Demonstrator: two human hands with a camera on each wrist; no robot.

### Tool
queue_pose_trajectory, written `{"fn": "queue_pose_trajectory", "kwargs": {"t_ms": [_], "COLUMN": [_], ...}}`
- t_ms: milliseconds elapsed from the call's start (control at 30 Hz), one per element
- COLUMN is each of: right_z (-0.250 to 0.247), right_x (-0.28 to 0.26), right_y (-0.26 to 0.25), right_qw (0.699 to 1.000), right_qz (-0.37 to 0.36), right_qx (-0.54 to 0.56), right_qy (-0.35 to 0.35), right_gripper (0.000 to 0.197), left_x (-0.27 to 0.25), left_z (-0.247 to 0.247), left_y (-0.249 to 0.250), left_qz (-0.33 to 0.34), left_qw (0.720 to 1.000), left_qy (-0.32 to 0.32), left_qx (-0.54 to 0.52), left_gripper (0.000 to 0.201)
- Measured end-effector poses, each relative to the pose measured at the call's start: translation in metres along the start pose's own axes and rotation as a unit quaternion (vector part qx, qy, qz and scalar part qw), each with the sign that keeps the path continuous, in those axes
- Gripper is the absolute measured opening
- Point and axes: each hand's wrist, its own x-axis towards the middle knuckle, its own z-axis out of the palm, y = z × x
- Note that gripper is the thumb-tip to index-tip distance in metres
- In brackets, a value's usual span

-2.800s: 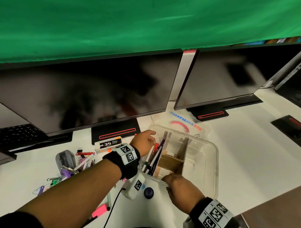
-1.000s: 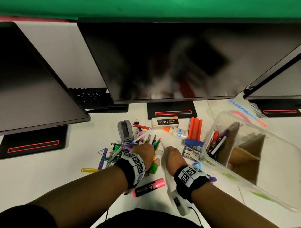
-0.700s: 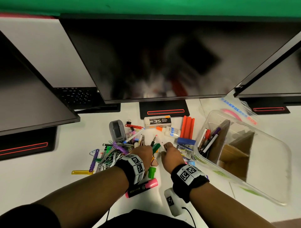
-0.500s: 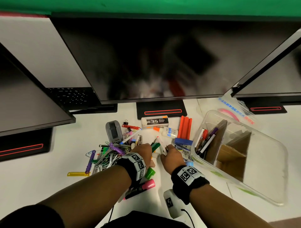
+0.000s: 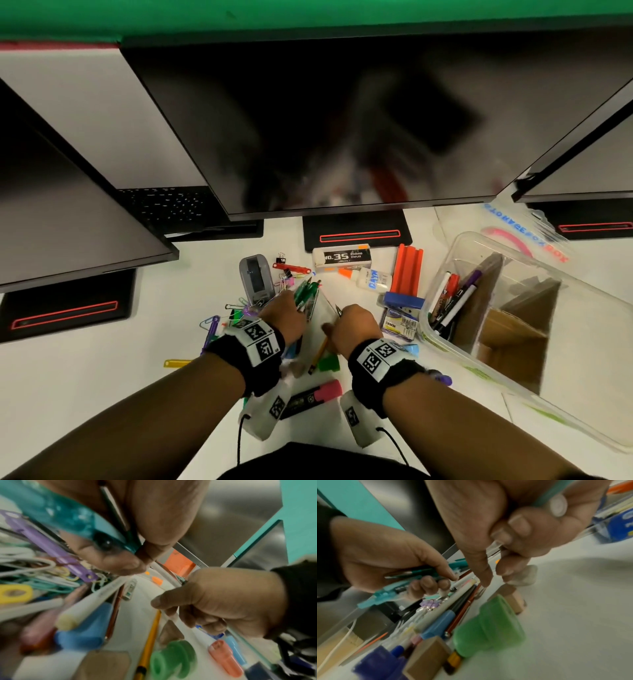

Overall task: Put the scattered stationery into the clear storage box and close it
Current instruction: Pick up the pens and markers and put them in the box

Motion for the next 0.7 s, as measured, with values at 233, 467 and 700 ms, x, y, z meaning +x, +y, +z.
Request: {"fn": "queue_pose_trajectory", "kwargs": {"t_ms": [233,467,700], "right_z": [-0.003,0.000,-0.008], "right_x": [-0.009,-0.014,-0.006], "right_y": [-0.012,-0.012,-0.016], "right_qw": [0.986,0.987,0.999], "right_qz": [-0.082,-0.076,-0.009], "right_qx": [-0.144,-0.138,0.033], "right_qy": [-0.007,-0.012,0.033], "right_gripper": [0.025,0.027,0.035], "left_x": [-0.005,-0.010,-0.013], "left_z": [-0.014,-0.013,-0.013], "left_y": [-0.016,-0.020,-0.033], "left_qz": [0.019,0.031,0.027], "left_qw": [0.997,0.998,0.998], "left_qy": [0.049,0.051,0.042], "left_qx": [-0.049,-0.028,-0.048], "left_gripper": [0.013,0.015,0.020]}}
